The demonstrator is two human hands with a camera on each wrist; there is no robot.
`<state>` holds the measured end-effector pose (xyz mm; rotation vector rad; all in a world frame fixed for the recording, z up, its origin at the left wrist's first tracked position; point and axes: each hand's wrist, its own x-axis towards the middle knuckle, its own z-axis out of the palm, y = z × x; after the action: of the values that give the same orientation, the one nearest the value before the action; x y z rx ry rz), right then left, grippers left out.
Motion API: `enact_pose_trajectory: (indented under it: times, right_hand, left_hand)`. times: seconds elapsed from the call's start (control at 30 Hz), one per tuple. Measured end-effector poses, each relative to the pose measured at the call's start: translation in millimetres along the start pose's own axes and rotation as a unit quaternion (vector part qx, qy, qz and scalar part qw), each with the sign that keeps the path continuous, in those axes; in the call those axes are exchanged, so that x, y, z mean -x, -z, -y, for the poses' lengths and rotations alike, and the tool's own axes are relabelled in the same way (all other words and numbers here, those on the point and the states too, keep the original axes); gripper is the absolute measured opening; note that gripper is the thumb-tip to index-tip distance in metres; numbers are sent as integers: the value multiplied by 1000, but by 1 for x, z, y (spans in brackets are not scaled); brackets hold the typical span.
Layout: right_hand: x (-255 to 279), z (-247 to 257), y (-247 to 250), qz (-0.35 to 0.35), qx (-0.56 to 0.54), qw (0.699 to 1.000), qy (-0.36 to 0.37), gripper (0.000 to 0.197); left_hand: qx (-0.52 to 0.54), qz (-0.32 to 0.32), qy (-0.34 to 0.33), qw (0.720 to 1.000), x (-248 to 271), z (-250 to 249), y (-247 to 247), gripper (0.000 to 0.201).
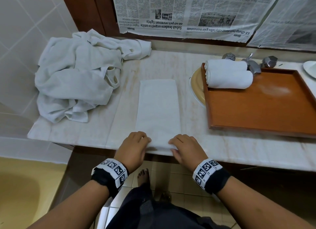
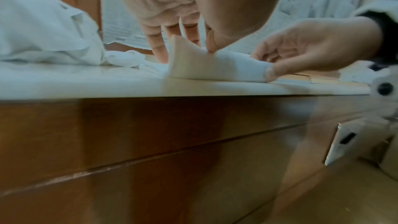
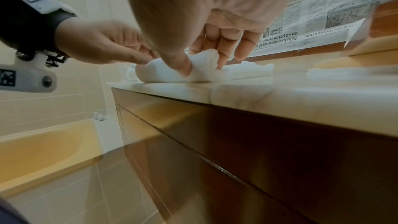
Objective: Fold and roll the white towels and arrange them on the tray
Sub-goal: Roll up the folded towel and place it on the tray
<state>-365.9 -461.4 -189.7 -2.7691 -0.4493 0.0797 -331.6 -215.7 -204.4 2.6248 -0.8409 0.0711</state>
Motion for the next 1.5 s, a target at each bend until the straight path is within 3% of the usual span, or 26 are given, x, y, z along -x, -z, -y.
enact_pose_trajectory:
  times: [0.17,0.33,0.5,0.6,0.67,0.8,1.07,1.27,1.37,1.5]
  right_hand:
    - [-11,-5,10,69,-16,997,-2,31]
    - [-19,-11,18,112,-27,993,-19,31]
    - [-19,-12,16,121,-48,991,-44,33]
    - [-19,-11,13,117,-52,991,-48,30]
    - [-20,-10,11,114,-49,991,-52,29]
    - [-23,-7,9,122,-38,990,-65,28]
    - [-27,-4,13,139,-43,985,-87,29]
    - [-35,0,16,148,-35,982,-112,30]
    - [-38,5,18,148,-26,980,-129,30]
    - [-44,7,22,158,-36,973,-163,27]
  left_hand:
    - [-80,6,-82,993,-2,-11,-3,25]
    - [-14,9,37,999,-5,-2,-3,34]
    - [75,18,102,992,-1,6,-2,42]
    - [86,67,142,984,-10,6,4,47]
    - [101,97,181,973,-19,5,8,43]
    - [134,103,225,960,-28,4,8,16]
    - [142,104,230,957,-40,5,6,9]
    - [114,110,186,970,-34,6,10,6]
    - [20,58,96,993,-23,7,9,12]
    - [-64,2,15,998,-17,8,7,16]
